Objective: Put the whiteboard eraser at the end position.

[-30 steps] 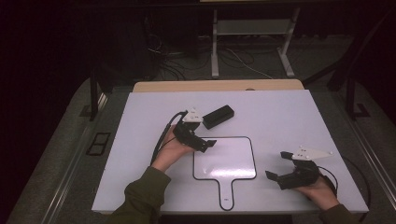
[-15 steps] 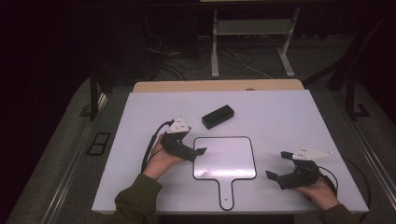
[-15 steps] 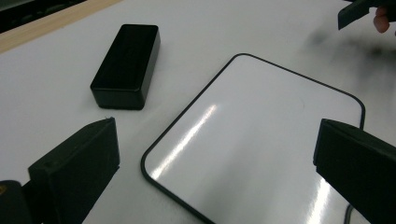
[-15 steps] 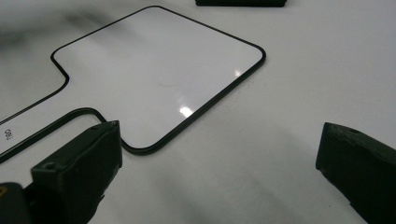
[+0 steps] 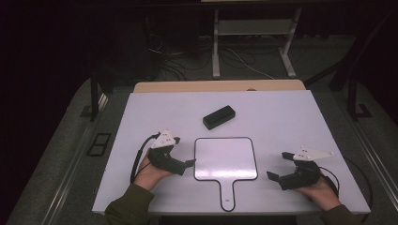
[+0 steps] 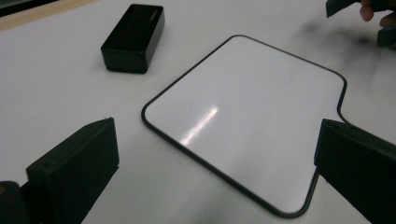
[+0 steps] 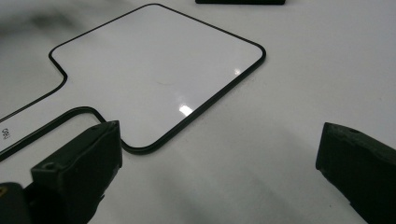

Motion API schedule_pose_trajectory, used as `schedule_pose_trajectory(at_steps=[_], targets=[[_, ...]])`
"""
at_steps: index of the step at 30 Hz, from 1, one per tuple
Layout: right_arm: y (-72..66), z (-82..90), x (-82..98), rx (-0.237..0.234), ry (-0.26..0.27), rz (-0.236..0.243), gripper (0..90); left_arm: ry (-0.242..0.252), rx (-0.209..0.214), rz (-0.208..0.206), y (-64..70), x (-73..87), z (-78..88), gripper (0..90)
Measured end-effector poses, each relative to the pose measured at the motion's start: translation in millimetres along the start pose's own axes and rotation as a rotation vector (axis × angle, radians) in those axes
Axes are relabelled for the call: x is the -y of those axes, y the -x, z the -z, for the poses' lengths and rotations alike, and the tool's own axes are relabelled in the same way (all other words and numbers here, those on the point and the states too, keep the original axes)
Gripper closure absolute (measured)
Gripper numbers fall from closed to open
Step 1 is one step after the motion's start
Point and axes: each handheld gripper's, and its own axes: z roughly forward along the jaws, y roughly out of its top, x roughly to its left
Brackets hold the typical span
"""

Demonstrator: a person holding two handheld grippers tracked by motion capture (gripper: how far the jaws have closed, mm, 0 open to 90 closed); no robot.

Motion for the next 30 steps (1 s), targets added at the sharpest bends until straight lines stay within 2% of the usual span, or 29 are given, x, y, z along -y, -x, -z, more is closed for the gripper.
schedule_pose_trajectory(at_steps=[12, 15, 19, 24, 30], targets=[[0.1, -0.6, 0.0, -0.001, -0.003, 0.001, 0.0, 0.022, -0.005, 0.041, 11.3, 23.0, 19.6, 0.0], [-0.2, -0.3, -0.1, -0.001, -0.002, -0.001, 0.0, 0.015, -0.008, 0.044, 12.1, 28.4, 22.5, 0.0], [0.3, -0.7, 0.0, 0.001, -0.003, 0.001, 0.0, 0.007, -0.003, 0.059, 11.3, 35.0, 22.7, 0.0], [-0.3, -0.6, 0.1, 0.0, -0.004, 0.002, 0.0, -0.012, -0.002, 0.049, 12.7, 38.2, 21.9, 0.0], [-0.5, -0.9, 0.2, 0.004, -0.007, 0.005, 0.0, -0.021, -0.005, 0.071, 10.5, 40.3, 21.1, 0.0]])
